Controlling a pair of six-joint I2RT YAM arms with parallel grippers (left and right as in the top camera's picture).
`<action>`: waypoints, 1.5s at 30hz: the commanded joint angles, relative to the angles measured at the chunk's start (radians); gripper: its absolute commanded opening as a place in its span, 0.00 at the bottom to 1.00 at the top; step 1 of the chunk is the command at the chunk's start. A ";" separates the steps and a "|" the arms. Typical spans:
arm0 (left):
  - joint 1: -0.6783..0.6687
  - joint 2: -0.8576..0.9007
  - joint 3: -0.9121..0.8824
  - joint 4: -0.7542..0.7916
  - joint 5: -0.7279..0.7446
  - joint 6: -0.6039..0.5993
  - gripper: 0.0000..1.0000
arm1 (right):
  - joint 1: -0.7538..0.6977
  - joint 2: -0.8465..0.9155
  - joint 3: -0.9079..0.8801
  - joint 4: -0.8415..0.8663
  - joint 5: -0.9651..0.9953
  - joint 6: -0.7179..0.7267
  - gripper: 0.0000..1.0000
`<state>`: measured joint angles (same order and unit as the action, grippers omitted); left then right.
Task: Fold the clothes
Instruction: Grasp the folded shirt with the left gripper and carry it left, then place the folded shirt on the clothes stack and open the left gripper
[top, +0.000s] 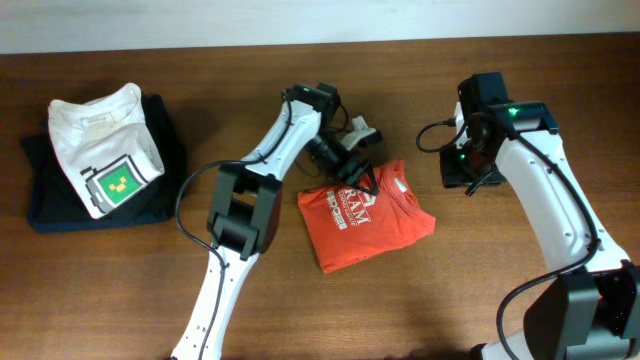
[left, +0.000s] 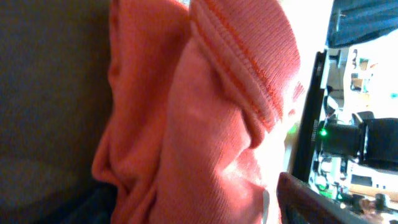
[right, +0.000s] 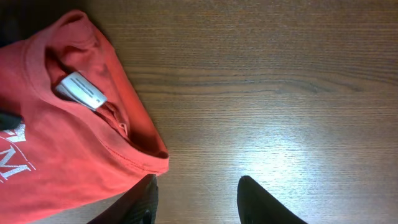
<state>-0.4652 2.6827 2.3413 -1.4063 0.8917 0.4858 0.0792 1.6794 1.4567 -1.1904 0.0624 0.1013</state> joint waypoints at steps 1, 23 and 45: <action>-0.051 0.076 -0.006 -0.017 -0.039 0.047 0.56 | -0.003 -0.001 0.010 -0.006 -0.002 0.004 0.45; 0.421 -0.011 0.715 -0.282 -0.713 -0.397 0.01 | -0.140 -0.002 0.010 -0.040 0.050 0.001 0.45; 0.752 -0.684 -0.189 0.051 -0.917 -0.537 0.01 | -0.153 -0.002 0.010 -0.049 0.047 0.000 0.45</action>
<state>0.2054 2.0262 2.2185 -1.4540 -0.0868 -0.0498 -0.0689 1.6798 1.4567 -1.2373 0.1009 0.1013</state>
